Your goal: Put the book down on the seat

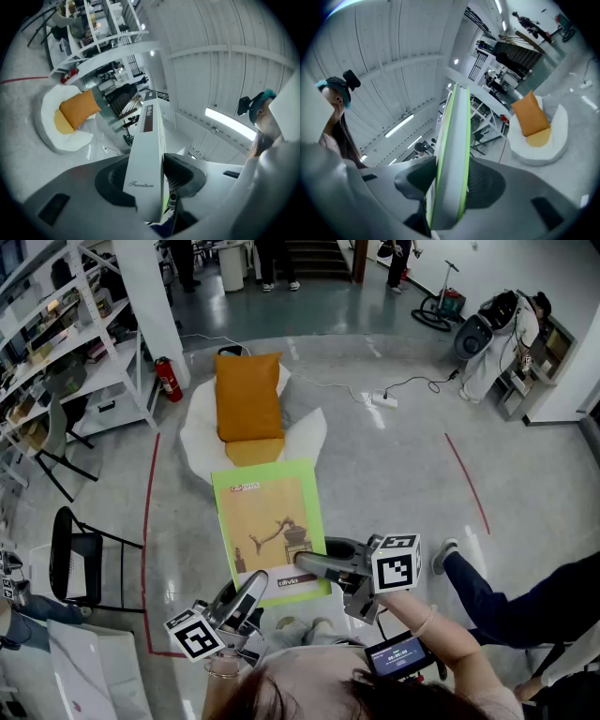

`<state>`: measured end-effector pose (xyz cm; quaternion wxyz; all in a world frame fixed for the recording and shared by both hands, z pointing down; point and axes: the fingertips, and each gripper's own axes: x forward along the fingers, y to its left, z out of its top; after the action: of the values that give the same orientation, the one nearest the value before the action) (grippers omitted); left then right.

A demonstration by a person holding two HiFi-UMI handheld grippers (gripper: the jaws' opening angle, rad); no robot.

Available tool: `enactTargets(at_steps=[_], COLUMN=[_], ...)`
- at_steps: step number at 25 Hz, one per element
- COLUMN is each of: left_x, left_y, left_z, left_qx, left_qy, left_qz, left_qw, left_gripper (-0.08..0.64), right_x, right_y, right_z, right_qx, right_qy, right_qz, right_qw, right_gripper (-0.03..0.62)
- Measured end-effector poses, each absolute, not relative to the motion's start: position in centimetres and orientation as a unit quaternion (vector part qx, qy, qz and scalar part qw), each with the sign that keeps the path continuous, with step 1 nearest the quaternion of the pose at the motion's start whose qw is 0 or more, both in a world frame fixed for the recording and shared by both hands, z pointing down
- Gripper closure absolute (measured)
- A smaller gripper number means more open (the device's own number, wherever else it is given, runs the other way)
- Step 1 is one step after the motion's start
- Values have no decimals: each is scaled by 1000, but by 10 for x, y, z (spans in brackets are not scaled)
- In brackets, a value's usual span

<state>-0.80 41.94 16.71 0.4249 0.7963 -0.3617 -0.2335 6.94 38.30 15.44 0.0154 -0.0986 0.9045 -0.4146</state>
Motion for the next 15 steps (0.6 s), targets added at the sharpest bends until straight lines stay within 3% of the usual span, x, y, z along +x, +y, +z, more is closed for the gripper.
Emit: enactTargets(at_steps=[15], left_x=[-19], left_y=[413], left_z=[179], left_qx=[817], left_qy=[-357], left_qz=[-217], left_qw=[398], left_gripper=[376], right_x=[63], right_y=[382], right_z=[163], right_qx=[-106], right_qy=[905], right_qz=[-411], right_qw=[7], right_gripper=[403])
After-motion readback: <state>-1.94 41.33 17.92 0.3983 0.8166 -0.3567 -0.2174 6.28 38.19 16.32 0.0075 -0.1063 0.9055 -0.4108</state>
